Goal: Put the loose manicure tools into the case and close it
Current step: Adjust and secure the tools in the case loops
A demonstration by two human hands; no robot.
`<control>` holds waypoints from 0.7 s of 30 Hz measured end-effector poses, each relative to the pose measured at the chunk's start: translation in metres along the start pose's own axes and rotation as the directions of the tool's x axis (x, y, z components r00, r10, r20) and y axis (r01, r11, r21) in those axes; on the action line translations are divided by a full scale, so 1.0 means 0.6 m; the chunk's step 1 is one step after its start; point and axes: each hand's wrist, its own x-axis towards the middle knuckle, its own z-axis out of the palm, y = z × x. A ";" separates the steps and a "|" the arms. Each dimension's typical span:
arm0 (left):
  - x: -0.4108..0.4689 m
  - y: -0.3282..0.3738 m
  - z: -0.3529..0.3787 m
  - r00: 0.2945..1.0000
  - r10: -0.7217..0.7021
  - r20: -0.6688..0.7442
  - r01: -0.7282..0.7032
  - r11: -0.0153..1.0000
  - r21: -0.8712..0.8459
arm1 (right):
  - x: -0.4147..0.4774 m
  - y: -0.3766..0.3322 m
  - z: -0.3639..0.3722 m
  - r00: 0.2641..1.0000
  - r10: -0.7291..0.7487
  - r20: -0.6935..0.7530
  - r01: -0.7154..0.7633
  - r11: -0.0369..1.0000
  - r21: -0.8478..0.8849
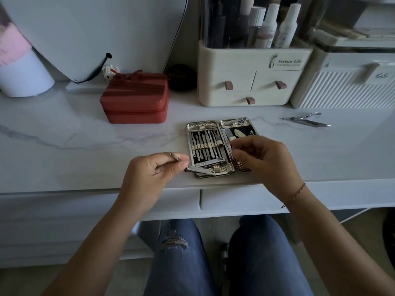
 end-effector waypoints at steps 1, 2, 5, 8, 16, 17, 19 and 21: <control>-0.001 0.000 -0.002 1.000 0.003 -0.015 -0.003 1.000 0.008 | 0.001 0.001 -0.002 1.000 0.003 0.009 -0.003 1.000 -0.005; -0.001 -0.001 -0.005 1.000 0.004 -0.031 -0.004 1.000 0.012 | 0.001 0.002 -0.003 1.000 0.004 0.019 -0.004 1.000 -0.012; -0.001 -0.003 -0.005 0.998 0.003 -0.059 -0.002 1.000 0.009 | 0.002 0.003 -0.007 0.999 0.008 0.036 -0.006 0.999 -0.042; -0.003 0.002 0.006 0.998 0.025 -0.053 -0.024 1.000 0.012 | 0.004 0.003 -0.010 0.999 0.026 0.041 -0.023 0.997 -0.077; -0.006 0.002 0.023 0.997 0.043 -0.071 -0.041 0.999 0.025 | 0.001 0.010 -0.029 0.997 0.002 -0.082 -0.028 0.946 -0.322; -0.010 0.001 0.024 0.996 0.045 -0.072 -0.043 0.999 0.025 | -0.001 0.013 -0.030 0.997 0.009 -0.078 -0.035 0.939 -0.343; -0.018 -0.002 0.023 0.994 0.074 -0.077 -0.069 0.995 0.069 | -0.005 0.018 -0.031 0.999 0.003 -0.041 -0.018 0.931 -0.364; -0.021 -0.004 0.022 0.992 0.104 -0.075 -0.093 0.986 0.139 | -0.006 0.020 -0.032 1.000 -0.018 -0.013 0.012 0.931 -0.364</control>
